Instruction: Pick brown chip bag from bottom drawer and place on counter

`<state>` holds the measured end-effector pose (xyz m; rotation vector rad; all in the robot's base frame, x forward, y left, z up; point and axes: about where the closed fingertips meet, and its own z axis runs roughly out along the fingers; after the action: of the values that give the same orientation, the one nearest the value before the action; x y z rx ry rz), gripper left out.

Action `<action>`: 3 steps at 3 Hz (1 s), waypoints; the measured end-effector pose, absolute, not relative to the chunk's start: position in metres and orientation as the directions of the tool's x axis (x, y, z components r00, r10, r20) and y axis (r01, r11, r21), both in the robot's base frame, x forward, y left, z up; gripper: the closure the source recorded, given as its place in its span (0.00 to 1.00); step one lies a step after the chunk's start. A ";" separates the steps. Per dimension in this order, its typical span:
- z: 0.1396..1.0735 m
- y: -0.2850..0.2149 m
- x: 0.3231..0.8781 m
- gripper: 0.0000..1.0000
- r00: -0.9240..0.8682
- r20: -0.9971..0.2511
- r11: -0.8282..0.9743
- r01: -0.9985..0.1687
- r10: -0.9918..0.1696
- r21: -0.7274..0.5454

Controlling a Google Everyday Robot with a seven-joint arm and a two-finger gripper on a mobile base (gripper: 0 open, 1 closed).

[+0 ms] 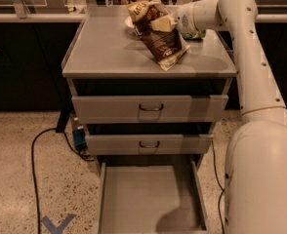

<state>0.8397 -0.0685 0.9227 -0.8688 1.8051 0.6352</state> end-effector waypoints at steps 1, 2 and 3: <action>0.926 -0.068 0.840 0.84 -0.249 -0.929 0.605 -0.796 -0.274 0.034; 0.926 -0.068 0.840 0.62 -0.249 -0.929 0.605 -0.796 -0.274 0.034; 0.926 -0.068 0.840 0.38 -0.249 -0.929 0.605 -0.796 -0.274 0.035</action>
Offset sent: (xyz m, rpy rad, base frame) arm 0.0000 0.0000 0.0032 0.0000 0.0000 0.0000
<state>0.8397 -0.0684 0.9260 -0.8690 1.8052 0.6353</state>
